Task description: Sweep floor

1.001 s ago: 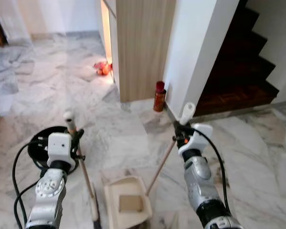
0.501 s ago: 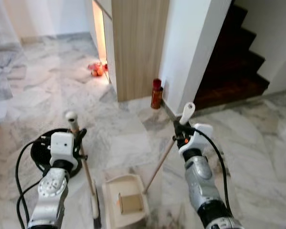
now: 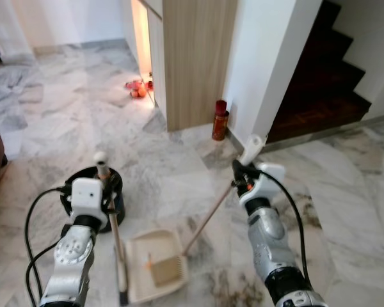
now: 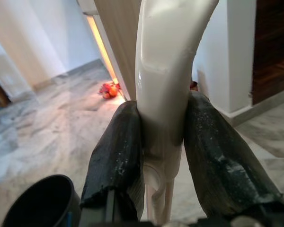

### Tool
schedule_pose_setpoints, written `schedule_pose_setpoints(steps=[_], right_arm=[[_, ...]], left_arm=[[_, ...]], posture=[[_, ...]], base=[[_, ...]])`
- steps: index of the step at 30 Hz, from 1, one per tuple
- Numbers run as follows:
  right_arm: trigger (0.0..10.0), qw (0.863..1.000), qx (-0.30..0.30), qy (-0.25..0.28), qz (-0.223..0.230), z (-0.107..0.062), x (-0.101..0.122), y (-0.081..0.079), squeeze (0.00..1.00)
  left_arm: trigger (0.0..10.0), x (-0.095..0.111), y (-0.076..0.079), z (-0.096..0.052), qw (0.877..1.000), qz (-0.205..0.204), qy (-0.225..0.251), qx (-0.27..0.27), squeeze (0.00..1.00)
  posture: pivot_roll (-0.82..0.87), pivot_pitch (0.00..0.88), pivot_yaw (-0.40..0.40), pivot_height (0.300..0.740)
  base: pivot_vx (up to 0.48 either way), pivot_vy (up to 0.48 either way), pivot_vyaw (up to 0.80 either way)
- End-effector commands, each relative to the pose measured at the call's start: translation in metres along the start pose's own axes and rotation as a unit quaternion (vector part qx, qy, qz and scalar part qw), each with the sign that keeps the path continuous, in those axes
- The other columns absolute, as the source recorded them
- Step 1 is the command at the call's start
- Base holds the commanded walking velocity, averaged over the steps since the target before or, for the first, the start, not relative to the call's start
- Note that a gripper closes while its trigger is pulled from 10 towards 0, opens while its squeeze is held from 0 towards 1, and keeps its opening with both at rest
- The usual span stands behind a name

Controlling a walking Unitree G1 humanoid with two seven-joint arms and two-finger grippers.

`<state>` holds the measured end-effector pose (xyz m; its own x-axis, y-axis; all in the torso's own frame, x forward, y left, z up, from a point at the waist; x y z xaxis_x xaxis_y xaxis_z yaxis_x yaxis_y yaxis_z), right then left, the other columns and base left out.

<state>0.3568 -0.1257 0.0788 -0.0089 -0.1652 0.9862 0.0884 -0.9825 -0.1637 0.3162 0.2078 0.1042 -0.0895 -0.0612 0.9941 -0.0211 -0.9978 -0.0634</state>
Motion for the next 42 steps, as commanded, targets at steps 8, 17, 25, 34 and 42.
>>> schedule_pose_setpoints(steps=[8,17,25,34,42], right_arm=[[10.0,1.0,0.018,0.024,-0.006,0.007,0.0145,-0.0093,0.0],[10.0,0.999,0.023,0.023,-0.009,0.007,0.0142,-0.011,0.0],[10.0,1.0,0.027,0.017,-0.001,0.0067,0.0121,-0.0129,0.0],[10.0,0.999,0.034,0.018,-0.009,0.0068,0.0129,-0.0145,0.0],[10.0,1.0,0.027,0.01,0.003,0.0073,0.0104,-0.0123,0.0]], left_arm=[[10.0,0.0102,-0.0027,0.0014,1.0,0.005,0.021,0.002,0.0],[10.0,0.01,-0.0026,0.0011,1.0,0.005,0.02,0.001,0.0],[10.0,0.0097,-0.0029,0.0008,1.0,0.007,0.018,0.002,0.0],[10.0,0.0092,-0.0024,0.0005,1.0,0.009,0.018,0.003,0.0],[10.0,0.0077,-0.0002,0.0007,1.0,0.012,0.016,-0.002,0.0]], posture=[[0.18,0.0,-0.034,0.74],[0.18,0.0,-0.032,0.74],[0.18,0.0,-0.033,0.74],[0.18,0.0,-0.037,0.74],[0.18,0.0,-0.039,0.74]], base=[[0.0,0.28,0.47],[0.0,0.279,0.0],[0.0,0.281,0.0],[0.0,0.187,0.0],[0.0,0.0,0.38]])
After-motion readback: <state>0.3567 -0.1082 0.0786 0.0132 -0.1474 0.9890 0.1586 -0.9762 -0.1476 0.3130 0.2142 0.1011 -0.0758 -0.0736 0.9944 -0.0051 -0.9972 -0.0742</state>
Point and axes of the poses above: a point about 5 cm out from each wrist's last joint towards the gripper, its own z axis pointing out of the wrist towards the gripper, its own x axis along the axis of the wrist's last joint, y = z × x, the point moved 3 cm from there along z, pointing out of the wrist towards the gripper, and after that the axes turned 6 degrees about -z, right-handed, at the moved point
